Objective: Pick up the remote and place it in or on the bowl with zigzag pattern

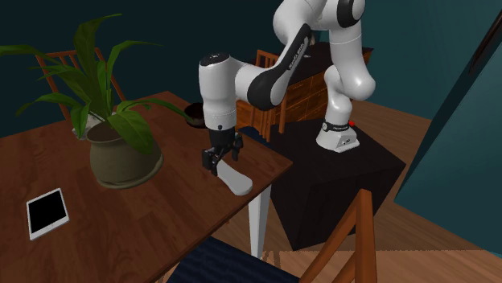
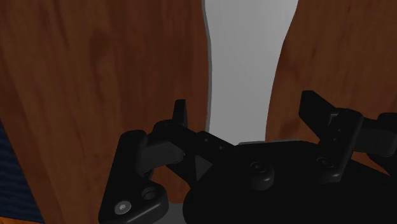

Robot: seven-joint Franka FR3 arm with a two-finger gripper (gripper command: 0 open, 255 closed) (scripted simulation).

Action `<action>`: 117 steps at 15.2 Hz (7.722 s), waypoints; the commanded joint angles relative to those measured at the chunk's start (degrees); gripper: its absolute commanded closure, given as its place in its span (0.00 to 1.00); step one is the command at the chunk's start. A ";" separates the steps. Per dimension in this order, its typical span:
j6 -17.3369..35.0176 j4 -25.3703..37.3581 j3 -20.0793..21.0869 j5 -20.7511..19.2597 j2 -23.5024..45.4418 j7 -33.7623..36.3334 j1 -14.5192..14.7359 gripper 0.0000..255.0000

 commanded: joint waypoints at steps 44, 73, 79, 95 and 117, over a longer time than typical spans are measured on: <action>-13.68 8.48 1.20 2.89 -5.64 -1.71 -0.59 1.00; -18.16 11.52 -9.68 6.95 -7.67 -32.86 -19.73 1.00; -17.13 12.96 -11.11 6.87 -5.16 -36.59 -22.01 1.00; -8.81 6.79 -11.31 6.39 -2.98 -36.37 -21.98 1.00; -15.37 11.46 -11.17 6.82 -4.90 -36.65 -22.08 0.00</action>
